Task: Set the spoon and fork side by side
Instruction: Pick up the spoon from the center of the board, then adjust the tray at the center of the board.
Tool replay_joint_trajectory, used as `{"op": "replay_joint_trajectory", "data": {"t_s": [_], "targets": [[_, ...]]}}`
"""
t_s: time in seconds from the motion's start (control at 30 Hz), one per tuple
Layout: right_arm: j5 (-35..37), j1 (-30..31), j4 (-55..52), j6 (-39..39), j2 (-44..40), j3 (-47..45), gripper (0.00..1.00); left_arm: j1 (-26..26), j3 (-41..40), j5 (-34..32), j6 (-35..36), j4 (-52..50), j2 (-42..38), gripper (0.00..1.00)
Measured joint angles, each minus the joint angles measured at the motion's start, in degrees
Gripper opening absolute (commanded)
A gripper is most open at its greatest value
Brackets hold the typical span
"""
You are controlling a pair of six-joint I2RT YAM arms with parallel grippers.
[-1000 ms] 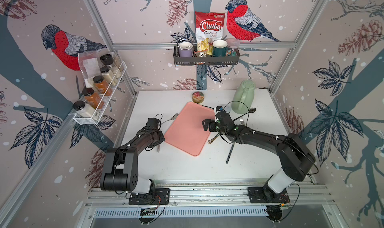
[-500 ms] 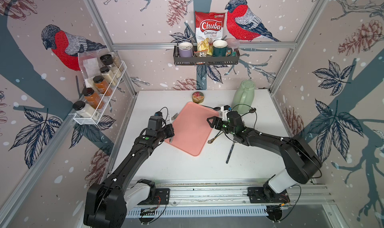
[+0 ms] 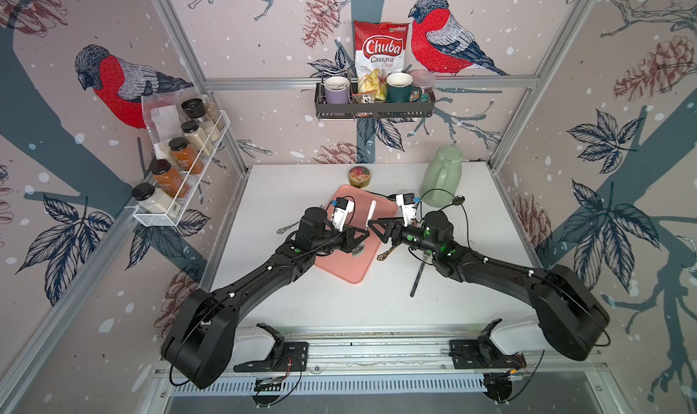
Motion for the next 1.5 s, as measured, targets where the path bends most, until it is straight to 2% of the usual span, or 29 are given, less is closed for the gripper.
{"op": "replay_joint_trajectory", "data": {"t_s": [0.13, 0.2, 0.33, 0.4, 0.47, 0.53, 0.57, 0.67, 0.73, 0.8, 0.87, 0.93, 1.13, 1.3, 1.4, 1.5], "targets": [[0.0, 0.3, 0.6, -1.3, -0.6, -0.6, 0.69, -1.1, 0.0, 2.6, 0.2, 2.4, 0.3, 0.0], [0.0, 0.5, 0.6, -1.6, -0.9, -0.9, 0.63, -1.6, -0.1, 2.8, 1.0, 2.5, 0.2, 0.0], [1.5, 0.5, 1.0, -2.6, -2.4, -1.9, 0.46, -1.9, -1.0, 2.9, 2.2, 2.5, -0.1, 0.0], [2.4, 0.5, 1.3, -2.6, -2.9, -2.3, 0.33, -2.3, -1.1, 2.9, 2.7, 2.3, -0.1, 0.0], [2.6, 0.5, 1.6, -2.8, -3.1, -2.4, 0.16, -2.8, -1.1, 2.7, 3.1, 2.3, 0.1, 0.0], [1.9, 0.8, 2.4, -2.2, -3.1, -2.5, 0.04, -3.2, -1.1, 2.2, 4.5, 2.3, 0.8, 0.0], [1.5, 0.9, 2.6, -2.3, -3.1, -2.5, 0.01, -3.5, -1.1, 2.2, 4.5, 2.3, 1.1, 0.02], [1.3, 0.8, 2.4, -2.4, -3.2, -2.8, 0.01, -4.0, -1.1, 0.5, 4.9, 2.1, 1.4, 0.14], [2.2, 0.7, 1.7, -3.1, -3.6, -2.9, 0.01, -4.2, -1.1, -2.5, 4.8, 0.7, 1.4, 0.29], [3.8, 0.5, 0.8, -4.2, -4.3, -3.0, 0.0, -4.2, -1.1, -6.1, 4.0, -1.6, 1.0, 0.35], [5.2, 0.5, -0.2, -4.9, -5.4, -3.3, 0.01, -4.2, -1.8, -10.0, 3.8, -3.7, -0.5, 0.52], [6.0, 0.4, -1.2, -5.6, -6.7, -3.7, 0.01, -4.1, -2.6, -15.8, 2.1, -6.4, -2.6, 0.62], [11.7, 0.2, -5.0, -7.4, -9.9, -4.4, 0.01, -4.0, -3.8, -33.6, -6.6, -20.5, -10.8, 0.64], [14.4, 0.1, -6.4, -7.8, -10.4, -4.4, 0.01, -4.0, 2.5, -46.4, -14.1, -39.5, -8.8, 0.65], [15.1, 0.1, -6.6, -7.9, -10.4, -4.5, 0.0, -4.0, 3.8, -50.6, -17.9, -48.9, -7.5, 0.7], [16.0, 0.1, -6.6, -8.5, -10.3, -4.5, 0.01, -4.2, 3.3, -52.3, -20.7, -54.1, -7.5, 0.76]]}}
